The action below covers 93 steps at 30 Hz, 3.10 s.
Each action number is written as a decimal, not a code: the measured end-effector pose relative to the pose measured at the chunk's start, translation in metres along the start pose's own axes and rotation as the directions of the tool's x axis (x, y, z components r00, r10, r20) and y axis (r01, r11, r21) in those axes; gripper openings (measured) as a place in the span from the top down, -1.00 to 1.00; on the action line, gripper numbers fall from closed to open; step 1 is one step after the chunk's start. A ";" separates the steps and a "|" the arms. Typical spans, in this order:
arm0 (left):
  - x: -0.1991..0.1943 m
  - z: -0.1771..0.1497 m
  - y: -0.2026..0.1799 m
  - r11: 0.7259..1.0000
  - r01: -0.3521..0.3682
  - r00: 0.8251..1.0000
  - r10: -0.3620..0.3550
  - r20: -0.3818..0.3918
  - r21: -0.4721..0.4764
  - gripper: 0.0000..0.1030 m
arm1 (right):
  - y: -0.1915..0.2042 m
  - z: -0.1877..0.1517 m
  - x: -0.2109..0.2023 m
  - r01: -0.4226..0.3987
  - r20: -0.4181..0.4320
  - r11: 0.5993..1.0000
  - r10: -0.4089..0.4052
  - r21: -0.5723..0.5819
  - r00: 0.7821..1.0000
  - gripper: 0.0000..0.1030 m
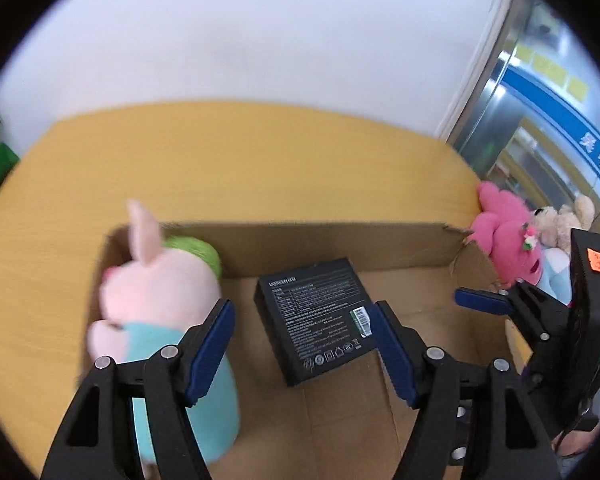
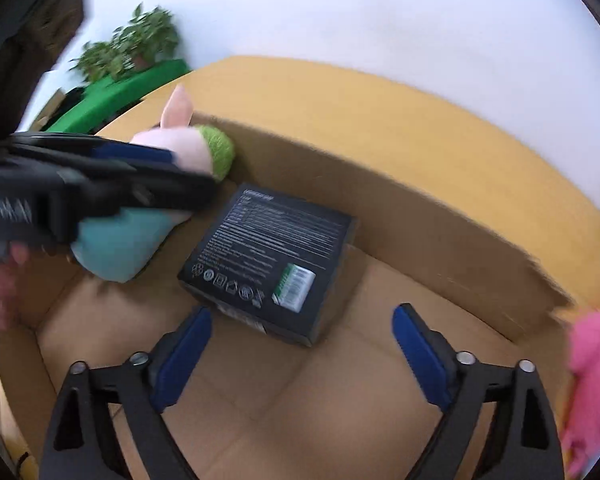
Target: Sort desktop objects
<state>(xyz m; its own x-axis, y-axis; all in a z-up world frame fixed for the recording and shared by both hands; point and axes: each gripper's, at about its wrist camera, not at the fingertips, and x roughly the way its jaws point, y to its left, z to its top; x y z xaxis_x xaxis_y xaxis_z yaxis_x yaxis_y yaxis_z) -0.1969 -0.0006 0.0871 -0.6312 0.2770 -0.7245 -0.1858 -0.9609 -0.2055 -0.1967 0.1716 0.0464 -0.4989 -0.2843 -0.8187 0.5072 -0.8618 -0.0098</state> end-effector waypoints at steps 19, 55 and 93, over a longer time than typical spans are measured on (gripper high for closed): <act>-0.179 -0.126 -0.073 0.976 -0.188 0.935 0.145 0.324 0.107 -0.53 | 0.131 -0.114 -0.191 0.258 0.276 0.952 -0.296 0.167 0.914 -1.00; -0.156 -0.181 -0.080 0.978 -0.194 0.959 0.173 0.226 0.075 -0.53 | 0.129 -0.176 -0.197 0.231 0.265 0.956 -0.273 0.181 0.925 -1.00; -0.068 -0.228 -0.065 0.992 0.091 0.975 -0.106 -0.194 -0.084 -0.53 | 0.126 -0.267 -0.086 -0.125 -0.054 0.992 0.125 0.009 0.991 -0.41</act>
<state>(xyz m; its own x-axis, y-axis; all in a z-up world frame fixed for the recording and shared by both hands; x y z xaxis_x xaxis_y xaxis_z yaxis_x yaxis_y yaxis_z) 0.0299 0.0420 -0.0007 -0.4499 0.3709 -0.8124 -0.1787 -0.9287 -0.3250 0.0977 0.1992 -0.0373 -0.3932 -0.3669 -0.8430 0.5592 -0.8233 0.0975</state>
